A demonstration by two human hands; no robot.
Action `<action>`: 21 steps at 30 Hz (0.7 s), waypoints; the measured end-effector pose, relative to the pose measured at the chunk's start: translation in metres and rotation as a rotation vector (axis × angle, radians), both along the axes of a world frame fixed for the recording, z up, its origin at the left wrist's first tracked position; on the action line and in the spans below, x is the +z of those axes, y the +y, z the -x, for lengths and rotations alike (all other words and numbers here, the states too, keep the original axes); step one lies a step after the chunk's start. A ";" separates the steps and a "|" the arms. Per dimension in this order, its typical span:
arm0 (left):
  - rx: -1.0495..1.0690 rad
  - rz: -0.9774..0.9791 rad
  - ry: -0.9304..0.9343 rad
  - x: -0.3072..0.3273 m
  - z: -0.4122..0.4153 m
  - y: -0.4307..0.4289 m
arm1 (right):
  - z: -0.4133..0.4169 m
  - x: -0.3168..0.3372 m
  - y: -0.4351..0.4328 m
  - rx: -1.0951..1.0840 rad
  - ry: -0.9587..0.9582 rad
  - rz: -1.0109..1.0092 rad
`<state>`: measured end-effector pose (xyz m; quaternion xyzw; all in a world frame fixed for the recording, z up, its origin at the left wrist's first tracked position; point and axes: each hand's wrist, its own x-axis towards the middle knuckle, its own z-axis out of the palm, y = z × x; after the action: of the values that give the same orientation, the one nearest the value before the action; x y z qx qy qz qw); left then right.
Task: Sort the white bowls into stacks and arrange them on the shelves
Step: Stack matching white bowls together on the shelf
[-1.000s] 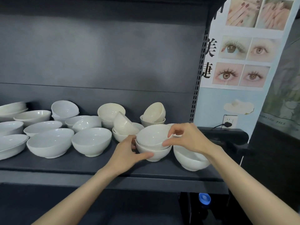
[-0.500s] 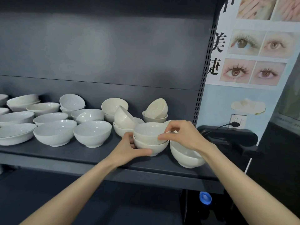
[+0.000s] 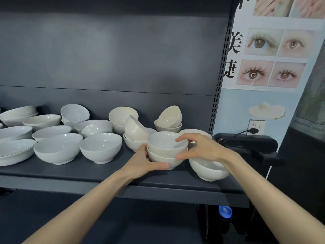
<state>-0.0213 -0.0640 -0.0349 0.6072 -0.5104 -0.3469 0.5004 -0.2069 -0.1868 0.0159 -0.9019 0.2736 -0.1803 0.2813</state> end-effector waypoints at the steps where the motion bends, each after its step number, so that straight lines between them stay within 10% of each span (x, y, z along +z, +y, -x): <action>1: 0.005 -0.001 -0.002 0.000 -0.001 0.000 | -0.001 0.000 0.001 0.000 -0.015 -0.006; 21: 0.131 0.135 0.046 0.023 0.002 0.003 | 0.007 0.025 0.009 -0.071 -0.272 -0.119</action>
<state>-0.0233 -0.0610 -0.0114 0.5962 -0.4802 -0.2922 0.5732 -0.2143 -0.1777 0.0413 -0.8407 0.2748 -0.2943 0.3622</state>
